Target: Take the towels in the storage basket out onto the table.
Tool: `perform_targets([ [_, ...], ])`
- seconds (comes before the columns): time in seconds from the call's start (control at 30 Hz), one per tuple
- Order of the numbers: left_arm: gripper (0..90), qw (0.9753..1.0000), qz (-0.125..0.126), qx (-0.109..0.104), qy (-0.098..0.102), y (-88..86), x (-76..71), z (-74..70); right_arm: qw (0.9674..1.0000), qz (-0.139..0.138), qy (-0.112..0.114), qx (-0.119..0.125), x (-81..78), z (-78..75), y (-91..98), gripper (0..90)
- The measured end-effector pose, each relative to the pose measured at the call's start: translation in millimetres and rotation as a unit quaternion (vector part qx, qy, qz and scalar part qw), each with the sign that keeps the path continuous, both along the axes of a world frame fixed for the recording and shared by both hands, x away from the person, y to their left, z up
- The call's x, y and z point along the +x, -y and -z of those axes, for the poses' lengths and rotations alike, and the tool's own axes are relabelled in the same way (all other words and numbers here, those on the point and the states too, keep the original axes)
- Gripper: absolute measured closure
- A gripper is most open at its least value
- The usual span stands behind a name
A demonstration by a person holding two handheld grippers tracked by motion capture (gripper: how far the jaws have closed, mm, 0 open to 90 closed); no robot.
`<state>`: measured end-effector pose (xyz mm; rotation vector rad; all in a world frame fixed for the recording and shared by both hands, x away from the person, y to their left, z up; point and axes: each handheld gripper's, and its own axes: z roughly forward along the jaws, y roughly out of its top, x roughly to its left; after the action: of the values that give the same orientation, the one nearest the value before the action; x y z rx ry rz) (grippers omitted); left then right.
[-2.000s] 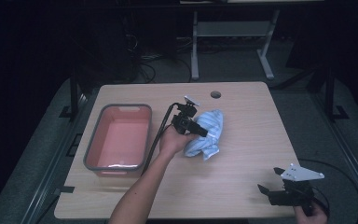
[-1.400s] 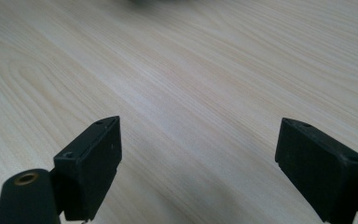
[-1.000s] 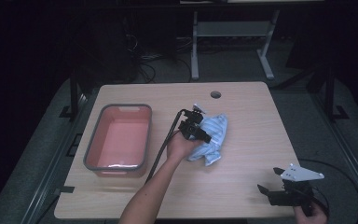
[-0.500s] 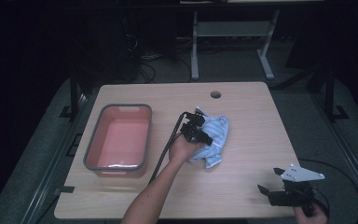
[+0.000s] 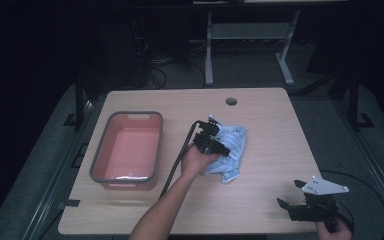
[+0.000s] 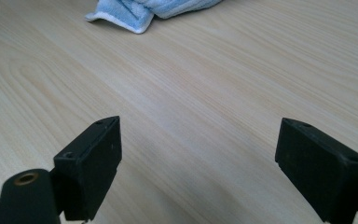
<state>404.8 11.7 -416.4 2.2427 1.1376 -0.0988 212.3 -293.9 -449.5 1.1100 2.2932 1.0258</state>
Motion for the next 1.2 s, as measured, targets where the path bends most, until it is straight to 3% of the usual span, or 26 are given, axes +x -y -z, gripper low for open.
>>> perform_targets([
  [0.3,38.3,0.9998,-0.008,-0.014,0.013,-8.3,-8.5,-1.2,1.0,0.001,0.0,-0.001,0.0,0.3,0.5,13.9],
  [0.37,37.6,0.9997,-0.004,-0.008,0.022,-10.0,-10.7,-2.9,1.0,-0.001,-0.001,-0.004,0.3,0.5,0.0,13.9],
  [0.87,37.6,0.9992,-0.001,-0.015,0.037,-31.9,-19.8,-14.6,1.0,0.004,-0.003,-0.002,0.4,1.0,0.3,13.9],
  [1.2,37.1,0.9984,-0.003,-0.033,0.047,-40.1,-30.9,-18.9,1.0,0.004,-0.003,-0.006,1.0,1.5,-0.5,13.9],
])
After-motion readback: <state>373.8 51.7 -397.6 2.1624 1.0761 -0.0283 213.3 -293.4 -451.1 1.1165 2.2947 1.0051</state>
